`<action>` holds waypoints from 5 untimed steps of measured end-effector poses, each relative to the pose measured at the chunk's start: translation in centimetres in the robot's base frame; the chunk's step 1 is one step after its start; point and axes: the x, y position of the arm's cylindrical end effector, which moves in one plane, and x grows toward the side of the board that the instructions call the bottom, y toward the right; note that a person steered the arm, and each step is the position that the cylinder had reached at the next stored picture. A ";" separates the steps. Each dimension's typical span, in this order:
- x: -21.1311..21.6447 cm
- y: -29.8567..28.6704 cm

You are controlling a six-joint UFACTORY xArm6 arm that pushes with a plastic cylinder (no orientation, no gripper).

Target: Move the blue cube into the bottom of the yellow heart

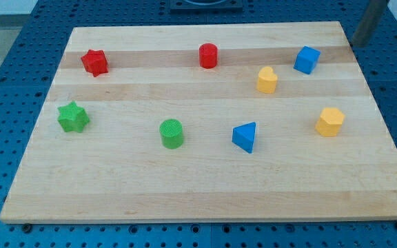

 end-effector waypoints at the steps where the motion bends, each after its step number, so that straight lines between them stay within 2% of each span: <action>1: 1.7 -3.4; 2: 3.3 -6.2; 4: 4.4 -16.1; 5: 5.1 -17.6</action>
